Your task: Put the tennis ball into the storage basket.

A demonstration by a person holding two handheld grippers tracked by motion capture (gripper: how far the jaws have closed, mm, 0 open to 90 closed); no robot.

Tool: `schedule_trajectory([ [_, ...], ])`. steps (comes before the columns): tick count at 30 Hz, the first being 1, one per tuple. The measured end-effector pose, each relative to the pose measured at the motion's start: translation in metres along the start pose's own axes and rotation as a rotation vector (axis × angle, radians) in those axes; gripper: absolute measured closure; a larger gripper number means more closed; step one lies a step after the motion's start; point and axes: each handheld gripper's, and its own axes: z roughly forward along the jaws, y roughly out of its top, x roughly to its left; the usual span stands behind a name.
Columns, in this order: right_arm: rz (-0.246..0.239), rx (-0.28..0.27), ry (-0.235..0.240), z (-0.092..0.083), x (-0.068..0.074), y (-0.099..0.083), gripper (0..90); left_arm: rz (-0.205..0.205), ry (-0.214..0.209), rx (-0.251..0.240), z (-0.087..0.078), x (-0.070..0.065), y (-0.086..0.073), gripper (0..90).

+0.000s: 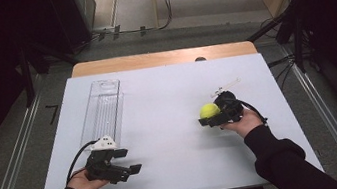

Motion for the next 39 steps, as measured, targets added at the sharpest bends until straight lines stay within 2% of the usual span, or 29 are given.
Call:
schedule_trajectory([
  [26, -0.060, 0.009, 0.057, 0.005, 0.023, 0.003, 22.7, 0.000, 0.002, 0.001, 0.000, 0.000, 0.000, 21.5],
  [39, -0.072, 0.018, 0.083, 0.009, 0.033, 0.004, 22.7, 0.001, 0.002, -0.001, 0.000, 0.000, 0.000, 21.5],
])
